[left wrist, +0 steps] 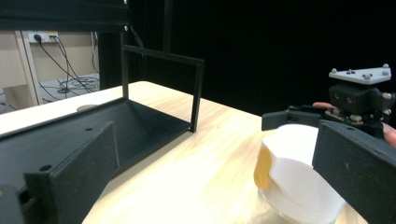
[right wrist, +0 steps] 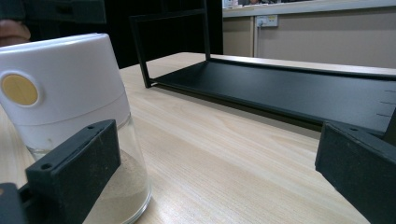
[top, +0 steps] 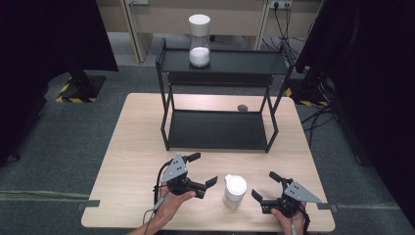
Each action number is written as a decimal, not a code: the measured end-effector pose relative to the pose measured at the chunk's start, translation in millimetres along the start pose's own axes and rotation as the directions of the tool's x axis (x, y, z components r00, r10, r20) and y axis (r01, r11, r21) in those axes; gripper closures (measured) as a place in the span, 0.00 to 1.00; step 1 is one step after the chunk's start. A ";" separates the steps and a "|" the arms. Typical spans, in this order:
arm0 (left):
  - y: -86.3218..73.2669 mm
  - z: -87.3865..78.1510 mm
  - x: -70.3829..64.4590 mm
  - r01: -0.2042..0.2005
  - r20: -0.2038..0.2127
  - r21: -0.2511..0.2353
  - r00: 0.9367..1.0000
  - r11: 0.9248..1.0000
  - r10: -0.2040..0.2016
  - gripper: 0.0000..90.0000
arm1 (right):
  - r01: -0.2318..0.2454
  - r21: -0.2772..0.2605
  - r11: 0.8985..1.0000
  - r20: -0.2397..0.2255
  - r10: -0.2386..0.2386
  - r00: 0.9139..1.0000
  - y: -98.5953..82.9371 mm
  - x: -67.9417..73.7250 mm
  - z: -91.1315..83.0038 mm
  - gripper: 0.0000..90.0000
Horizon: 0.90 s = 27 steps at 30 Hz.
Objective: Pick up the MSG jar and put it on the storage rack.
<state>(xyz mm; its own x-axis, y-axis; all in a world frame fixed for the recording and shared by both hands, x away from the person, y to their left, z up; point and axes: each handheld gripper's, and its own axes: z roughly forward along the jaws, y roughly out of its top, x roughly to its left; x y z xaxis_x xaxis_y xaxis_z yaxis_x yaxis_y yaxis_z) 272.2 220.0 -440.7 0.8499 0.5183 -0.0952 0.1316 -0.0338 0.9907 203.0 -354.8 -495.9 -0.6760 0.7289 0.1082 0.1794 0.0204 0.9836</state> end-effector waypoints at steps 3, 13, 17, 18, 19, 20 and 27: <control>-7.1 -1.0 -0.8 -0.018 -0.007 -0.001 1.000 1.000 0.018 0.00 | 0.001 0.000 1.000 0.000 -0.001 1.000 0.0 0.0 0.1 0.00; -25.5 -6.5 -6.6 -0.029 -0.015 -0.008 0.999 1.000 0.029 0.00 | 0.004 0.001 1.000 -0.001 -0.004 1.000 0.4 0.5 -0.3 0.00; -31.4 -7.3 -8.4 -0.029 -0.009 0.004 1.000 1.000 0.029 0.00 | 0.010 -0.002 1.000 0.001 -0.010 1.000 0.3 0.8 -1.0 0.00; -33.0 -7.8 -8.6 -0.027 -0.008 0.004 1.000 1.000 0.027 0.00 | 0.010 -0.004 1.000 0.002 -0.010 1.000 0.2 1.1 -1.1 0.00; -34.1 -8.2 -8.9 -0.027 -0.008 0.006 1.000 1.000 0.027 0.00 | 0.011 -0.004 1.000 0.002 -0.011 1.000 0.1 1.3 -1.3 0.00; -34.8 -8.6 -9.5 -0.029 -0.009 0.009 1.000 1.000 0.029 0.00 | 0.012 -0.004 1.000 0.001 -0.012 1.000 0.2 1.3 -1.4 0.00; -39.1 -8.4 -10.1 -0.028 -0.008 0.013 1.000 1.000 0.028 0.00 | 0.011 -0.004 1.000 0.004 -0.011 1.000 0.2 1.4 -2.7 0.00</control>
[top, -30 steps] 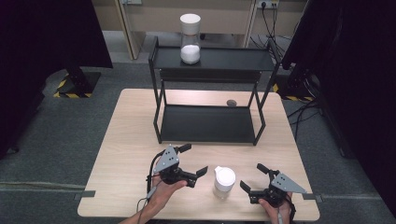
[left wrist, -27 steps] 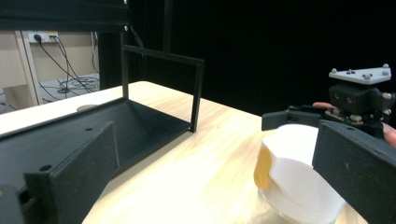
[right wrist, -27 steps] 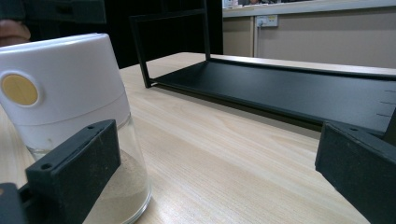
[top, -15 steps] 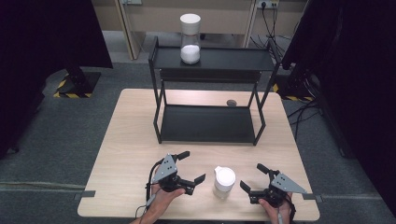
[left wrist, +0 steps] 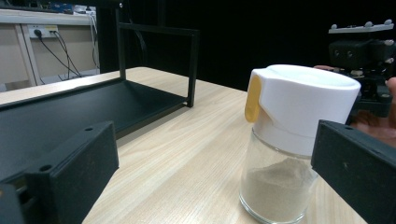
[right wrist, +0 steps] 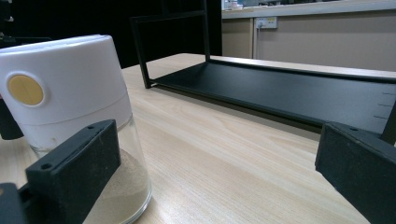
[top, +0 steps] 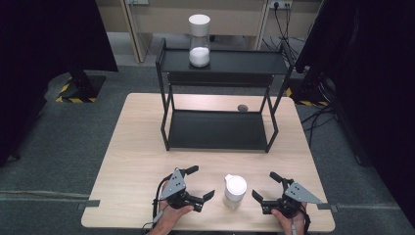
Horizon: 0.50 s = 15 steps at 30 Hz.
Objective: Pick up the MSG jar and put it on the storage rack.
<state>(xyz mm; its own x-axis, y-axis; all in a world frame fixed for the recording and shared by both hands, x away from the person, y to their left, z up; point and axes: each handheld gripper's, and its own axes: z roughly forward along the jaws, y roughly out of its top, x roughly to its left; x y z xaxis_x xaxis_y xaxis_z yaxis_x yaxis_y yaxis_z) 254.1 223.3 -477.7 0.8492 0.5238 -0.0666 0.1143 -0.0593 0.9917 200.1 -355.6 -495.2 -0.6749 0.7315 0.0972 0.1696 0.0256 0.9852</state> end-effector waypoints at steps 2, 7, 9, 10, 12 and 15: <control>-0.4 0.9 0.3 0.003 0.000 0.002 1.000 1.000 -0.003 0.00 | 0.000 -0.001 1.000 -0.001 0.000 1.000 -0.1 -0.1 -0.4 0.00; -1.1 1.7 1.5 0.012 -0.003 -0.001 1.000 1.000 -0.012 0.00 | 0.005 0.001 1.000 -0.003 -0.005 1.000 0.0 0.0 -0.6 0.00; -1.1 1.4 2.1 0.013 -0.003 -0.001 1.000 1.000 -0.013 0.00 | 0.003 0.001 1.000 -0.006 -0.003 1.000 0.0 -0.3 -0.3 0.00; -1.2 1.2 2.1 0.012 -0.005 -0.002 1.000 1.000 -0.012 0.00 | 0.004 0.002 1.000 -0.006 -0.004 1.000 0.0 -0.3 -0.2 0.00; -1.4 1.1 2.7 0.015 -0.006 -0.005 1.000 1.000 -0.015 0.00 | 0.003 0.000 1.000 -0.007 -0.003 1.000 0.0 -0.3 -0.5 0.00; -1.8 0.7 3.2 0.019 -0.008 -0.005 1.000 1.000 -0.019 0.00 | 0.001 0.001 1.000 -0.006 -0.001 1.000 -0.1 -0.2 -0.5 0.00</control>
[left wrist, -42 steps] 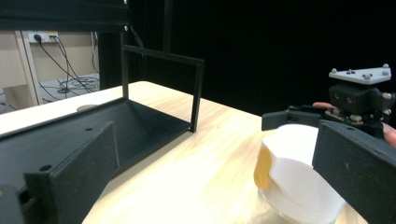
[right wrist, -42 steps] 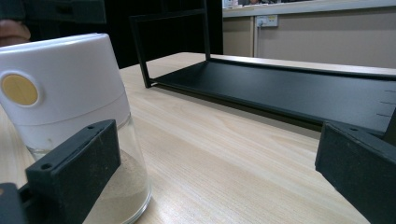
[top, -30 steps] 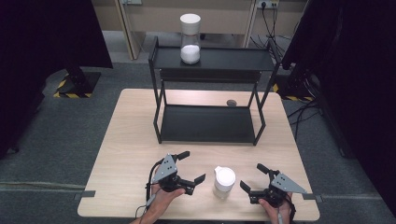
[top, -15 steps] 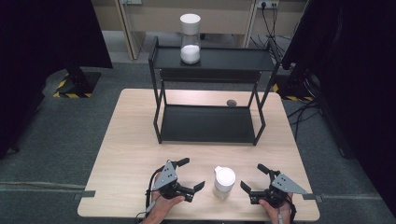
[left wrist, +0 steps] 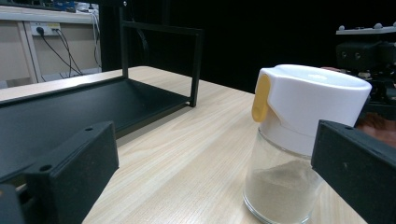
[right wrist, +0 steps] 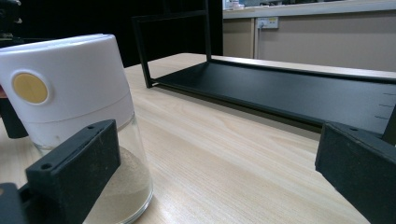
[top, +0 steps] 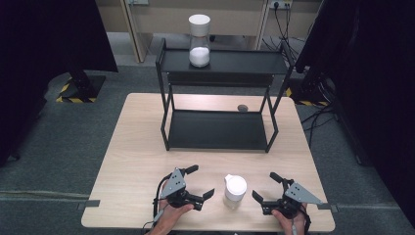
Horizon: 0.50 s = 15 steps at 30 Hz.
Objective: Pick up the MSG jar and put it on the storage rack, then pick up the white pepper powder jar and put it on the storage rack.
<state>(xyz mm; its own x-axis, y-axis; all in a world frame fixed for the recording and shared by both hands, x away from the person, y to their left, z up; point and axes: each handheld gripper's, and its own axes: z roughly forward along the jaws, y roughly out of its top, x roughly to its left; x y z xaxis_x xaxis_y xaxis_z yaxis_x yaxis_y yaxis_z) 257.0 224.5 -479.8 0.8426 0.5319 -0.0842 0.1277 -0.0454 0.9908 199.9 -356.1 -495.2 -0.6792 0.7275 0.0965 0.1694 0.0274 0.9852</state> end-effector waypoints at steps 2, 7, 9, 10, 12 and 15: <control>-0.7 -0.2 0.0 0.004 -0.001 0.002 1.000 1.000 -0.004 0.00 | 0.002 -0.001 1.000 0.001 -0.002 1.000 0.0 0.4 -0.2 0.00; -0.8 -0.1 -0.8 0.000 0.004 0.000 1.000 1.000 0.000 0.00 | 0.008 0.000 1.000 -0.001 -0.008 1.000 -0.1 1.5 -0.1 0.00; -1.0 -0.1 -1.4 -0.003 0.005 -0.002 1.000 1.000 0.003 0.00 | 0.004 -0.001 1.000 -0.001 -0.004 1.000 -0.3 0.9 -0.1 0.00; -0.9 -0.1 -1.1 -0.002 0.007 -0.001 1.000 1.000 0.002 0.00 | 0.004 -0.002 1.000 0.000 -0.004 1.000 -0.4 0.9 -0.3 0.00; -1.2 -0.1 -0.8 -0.004 0.004 -0.001 1.000 1.000 0.004 0.00 | 0.006 -0.002 1.000 0.000 -0.006 1.000 -0.2 1.2 -0.7 0.00; -1.7 -0.2 -0.3 0.008 0.000 0.002 1.000 1.000 -0.008 0.00 | 0.004 -0.002 1.000 0.001 -0.004 1.000 -0.2 1.8 -1.0 0.00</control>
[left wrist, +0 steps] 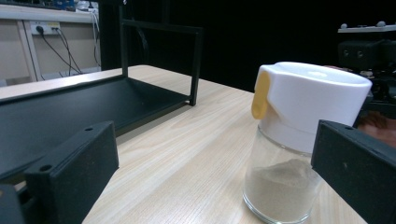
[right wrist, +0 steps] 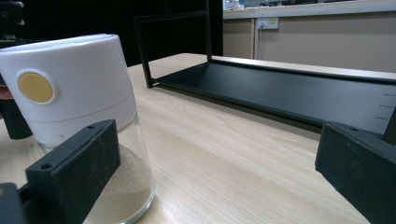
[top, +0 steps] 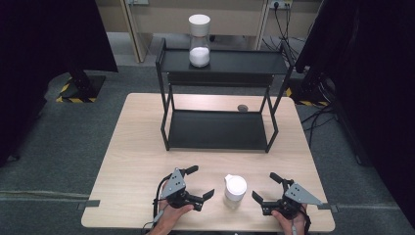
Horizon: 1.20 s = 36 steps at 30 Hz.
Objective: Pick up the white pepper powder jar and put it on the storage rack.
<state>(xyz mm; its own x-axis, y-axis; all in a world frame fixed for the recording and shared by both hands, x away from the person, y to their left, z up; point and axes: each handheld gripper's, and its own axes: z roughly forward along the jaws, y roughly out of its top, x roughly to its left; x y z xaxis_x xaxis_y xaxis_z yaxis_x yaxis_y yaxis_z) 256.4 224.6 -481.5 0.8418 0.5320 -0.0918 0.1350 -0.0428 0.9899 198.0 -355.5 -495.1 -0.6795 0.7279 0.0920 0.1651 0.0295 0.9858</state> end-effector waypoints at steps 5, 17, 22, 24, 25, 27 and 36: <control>-0.1 -1.0 0.8 0.000 -0.004 -0.004 1.000 1.000 0.000 0.00 | 0.008 0.001 1.000 -0.004 -0.008 1.000 0.3 1.1 -0.6 0.00; -1.8 -3.3 2.7 0.009 -0.016 -0.007 1.000 1.000 -0.009 0.00 | 0.013 -0.009 1.000 -0.043 -0.014 0.999 2.6 8.0 -4.4 0.00; -2.7 -3.8 3.9 0.024 -0.018 -0.008 1.000 1.000 -0.024 0.00 | 0.021 -0.008 1.000 -0.083 -0.022 0.996 4.4 13.8 -2.1 0.00; -2.8 -3.4 3.9 0.025 -0.018 -0.005 1.000 1.000 -0.025 0.00 | 0.024 -0.009 1.000 -0.099 -0.025 0.995 4.6 16.1 -0.1 0.00; -2.8 -3.4 3.9 0.025 -0.018 -0.005 1.000 1.000 -0.025 0.00 | 0.024 -0.009 1.000 -0.099 -0.025 0.995 4.6 16.1 -0.1 0.00; -4.1 -3.5 5.0 0.050 -0.016 -0.008 0.999 0.999 -0.050 0.00 | 0.040 -0.001 0.999 -0.119 -0.040 0.992 6.7 19.7 3.9 0.00; -5.0 -4.3 5.6 0.066 -0.018 -0.013 0.998 0.998 -0.066 0.00 | 0.065 0.004 0.998 -0.152 -0.063 0.986 9.3 28.3 18.4 0.01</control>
<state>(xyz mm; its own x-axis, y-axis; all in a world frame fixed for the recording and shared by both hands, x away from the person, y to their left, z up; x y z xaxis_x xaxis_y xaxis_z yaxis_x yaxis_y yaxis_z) 258.2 231.4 -486.5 0.8214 0.5487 -0.1555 0.1837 0.0036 0.9830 193.4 -322.0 -485.9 -0.7893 0.6120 0.0497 0.1239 0.0795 0.9891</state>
